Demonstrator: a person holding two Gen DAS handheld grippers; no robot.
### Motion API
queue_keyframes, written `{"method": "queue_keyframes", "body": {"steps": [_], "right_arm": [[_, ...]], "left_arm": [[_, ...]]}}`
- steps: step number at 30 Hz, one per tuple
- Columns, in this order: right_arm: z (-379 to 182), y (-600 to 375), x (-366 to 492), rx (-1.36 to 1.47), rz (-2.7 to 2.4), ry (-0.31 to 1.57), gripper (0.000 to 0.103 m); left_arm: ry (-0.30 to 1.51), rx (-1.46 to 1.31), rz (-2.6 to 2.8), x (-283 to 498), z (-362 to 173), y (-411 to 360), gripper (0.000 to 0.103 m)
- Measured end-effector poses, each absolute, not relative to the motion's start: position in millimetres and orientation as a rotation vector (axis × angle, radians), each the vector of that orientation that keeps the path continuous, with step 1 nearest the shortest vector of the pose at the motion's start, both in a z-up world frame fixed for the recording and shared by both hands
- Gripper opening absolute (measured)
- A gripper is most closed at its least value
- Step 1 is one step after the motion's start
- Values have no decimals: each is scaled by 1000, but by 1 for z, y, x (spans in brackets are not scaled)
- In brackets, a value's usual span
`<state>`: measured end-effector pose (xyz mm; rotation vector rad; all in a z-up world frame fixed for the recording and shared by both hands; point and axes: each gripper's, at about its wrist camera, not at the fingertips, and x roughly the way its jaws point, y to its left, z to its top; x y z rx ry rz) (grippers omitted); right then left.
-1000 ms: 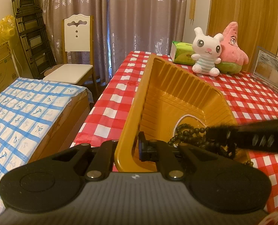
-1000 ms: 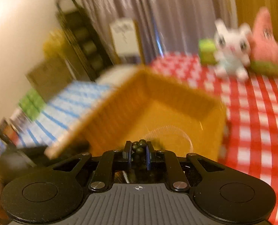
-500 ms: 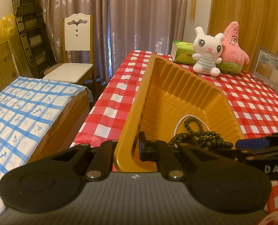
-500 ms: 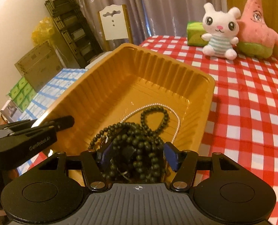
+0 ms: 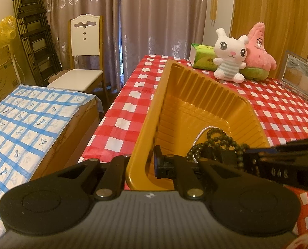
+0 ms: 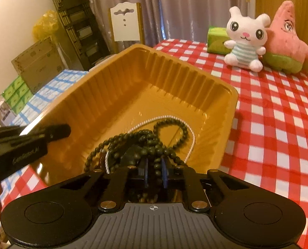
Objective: Organize jewelry
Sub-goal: 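Lower the bead strand into the tray and open the right gripper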
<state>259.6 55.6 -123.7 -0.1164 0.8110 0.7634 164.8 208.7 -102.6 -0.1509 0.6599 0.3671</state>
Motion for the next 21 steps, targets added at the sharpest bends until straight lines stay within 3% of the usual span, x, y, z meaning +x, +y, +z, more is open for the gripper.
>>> {"method": "queue_keyframes", "body": {"steps": [4, 9, 16, 21], "right_arm": [[-117, 51, 264, -66, 755, 810, 18], [-107, 36, 254, -34, 742, 797, 51], [-100, 17, 235, -11, 684, 777, 57], [-97, 5, 226, 13, 624, 758, 68]], "left_arm": [[662, -153, 366, 165, -104, 210, 8], [675, -159, 368, 165, -108, 214, 9], [709, -194, 356, 167, -120, 225, 11], [764, -235, 336, 165, -133, 234, 16]]}}
